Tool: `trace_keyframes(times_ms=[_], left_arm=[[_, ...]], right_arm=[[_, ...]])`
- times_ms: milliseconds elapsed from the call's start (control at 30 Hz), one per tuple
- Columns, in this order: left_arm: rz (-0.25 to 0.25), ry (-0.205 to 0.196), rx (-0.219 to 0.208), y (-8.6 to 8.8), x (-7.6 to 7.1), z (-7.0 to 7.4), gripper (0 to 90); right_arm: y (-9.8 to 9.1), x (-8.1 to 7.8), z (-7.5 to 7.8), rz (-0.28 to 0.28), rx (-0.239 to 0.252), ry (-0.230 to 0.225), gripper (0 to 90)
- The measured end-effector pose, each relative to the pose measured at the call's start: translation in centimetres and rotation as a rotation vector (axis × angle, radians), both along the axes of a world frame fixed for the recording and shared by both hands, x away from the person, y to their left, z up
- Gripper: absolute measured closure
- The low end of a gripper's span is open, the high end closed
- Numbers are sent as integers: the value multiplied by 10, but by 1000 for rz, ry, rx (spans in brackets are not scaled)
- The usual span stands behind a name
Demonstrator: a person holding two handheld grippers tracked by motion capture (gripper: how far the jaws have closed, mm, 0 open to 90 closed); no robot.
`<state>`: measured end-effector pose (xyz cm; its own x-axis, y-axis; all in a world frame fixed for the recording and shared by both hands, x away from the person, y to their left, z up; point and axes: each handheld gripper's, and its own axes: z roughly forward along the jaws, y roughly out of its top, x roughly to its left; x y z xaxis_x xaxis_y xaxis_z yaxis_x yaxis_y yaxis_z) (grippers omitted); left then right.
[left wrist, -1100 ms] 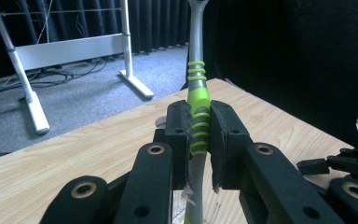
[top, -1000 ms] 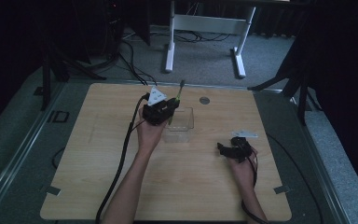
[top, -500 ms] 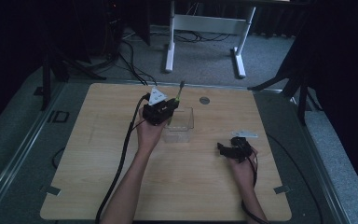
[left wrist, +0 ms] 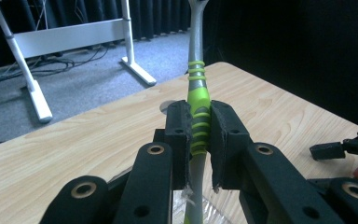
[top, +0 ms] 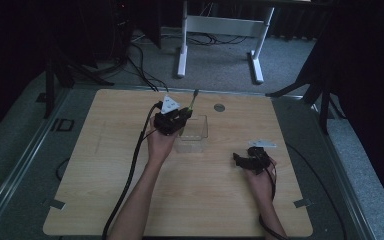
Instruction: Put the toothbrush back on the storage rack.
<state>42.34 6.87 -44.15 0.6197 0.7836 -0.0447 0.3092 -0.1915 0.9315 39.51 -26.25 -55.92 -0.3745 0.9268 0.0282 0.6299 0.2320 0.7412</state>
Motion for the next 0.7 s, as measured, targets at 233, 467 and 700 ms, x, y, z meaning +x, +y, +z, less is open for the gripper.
trace_keyframes(times_ms=[233,467,700], left_arm=[[-1,6,-3,-1,0,-2,786],[-2,13,3,-1,1,-4,786],[-2,25,6,-1,2,-8,786]], right_arm=[[0,0,0,0,-2,-1,267],[0,0,0,0,-3,-1,267],[0,0,0,0,-2,0,267]])
